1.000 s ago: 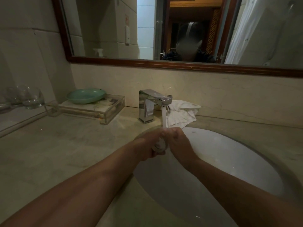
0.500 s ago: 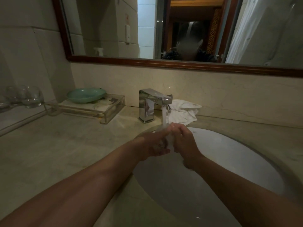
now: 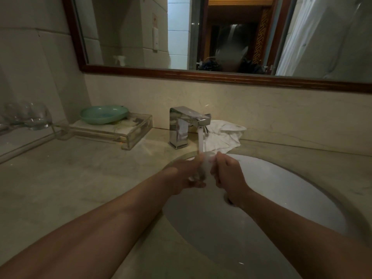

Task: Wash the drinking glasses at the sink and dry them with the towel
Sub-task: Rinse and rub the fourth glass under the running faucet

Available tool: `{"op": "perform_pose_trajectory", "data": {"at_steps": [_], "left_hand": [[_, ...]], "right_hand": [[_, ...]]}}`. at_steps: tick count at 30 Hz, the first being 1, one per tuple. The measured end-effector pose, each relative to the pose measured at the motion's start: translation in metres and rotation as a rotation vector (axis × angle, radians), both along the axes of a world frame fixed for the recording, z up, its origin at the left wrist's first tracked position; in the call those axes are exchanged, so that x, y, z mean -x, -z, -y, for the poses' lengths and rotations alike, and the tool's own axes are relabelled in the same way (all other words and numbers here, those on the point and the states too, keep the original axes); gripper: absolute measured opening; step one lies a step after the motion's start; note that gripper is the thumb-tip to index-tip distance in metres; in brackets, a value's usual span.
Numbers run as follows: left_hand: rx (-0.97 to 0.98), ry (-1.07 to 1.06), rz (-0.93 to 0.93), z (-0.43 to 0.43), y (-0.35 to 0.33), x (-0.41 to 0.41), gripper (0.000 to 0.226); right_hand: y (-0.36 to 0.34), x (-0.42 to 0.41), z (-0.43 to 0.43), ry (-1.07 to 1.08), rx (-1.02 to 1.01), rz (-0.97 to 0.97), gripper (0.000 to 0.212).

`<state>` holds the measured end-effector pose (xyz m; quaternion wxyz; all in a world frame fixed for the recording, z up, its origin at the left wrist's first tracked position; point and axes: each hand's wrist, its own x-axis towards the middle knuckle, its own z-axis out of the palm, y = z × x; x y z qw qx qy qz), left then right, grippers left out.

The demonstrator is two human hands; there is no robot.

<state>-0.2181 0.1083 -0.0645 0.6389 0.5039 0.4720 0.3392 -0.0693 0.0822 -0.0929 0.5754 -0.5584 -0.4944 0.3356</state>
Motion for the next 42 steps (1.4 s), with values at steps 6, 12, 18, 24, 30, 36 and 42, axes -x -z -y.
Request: {"op": "perform_pose_trajectory", "data": {"at_steps": [6, 12, 18, 24, 30, 36, 42], "left_hand": [[0.078, 0.051, 0.014, 0.002, -0.007, 0.001, 0.033], [0.067, 0.068, -0.069, 0.0, -0.003, 0.002, 0.032], [0.0, 0.106, -0.036, -0.004, -0.003, 0.0, 0.026], [0.089, 0.118, -0.027, -0.005, -0.001, 0.002, 0.04], [0.142, 0.136, 0.051, -0.008, 0.001, 0.0, 0.064], [0.226, 0.199, 0.037, -0.007, -0.002, 0.002, 0.064], [0.186, 0.13, 0.114, -0.009, 0.001, 0.001, 0.064]], "right_hand": [[-0.002, 0.011, 0.005, -0.171, -0.096, 0.1, 0.031], [0.001, 0.003, -0.003, 0.01, -0.069, 0.087, 0.026], [-0.002, 0.005, 0.005, -0.119, -0.001, 0.052, 0.029], [0.0, 0.01, -0.005, 0.043, -0.108, 0.304, 0.028], [-0.001, 0.004, -0.002, -0.023, -0.109, 0.205, 0.032], [-0.006, 0.012, -0.004, 0.015, -0.041, 0.186, 0.029], [-0.013, 0.007, -0.003, 0.18, -0.013, 0.245, 0.033]]}}
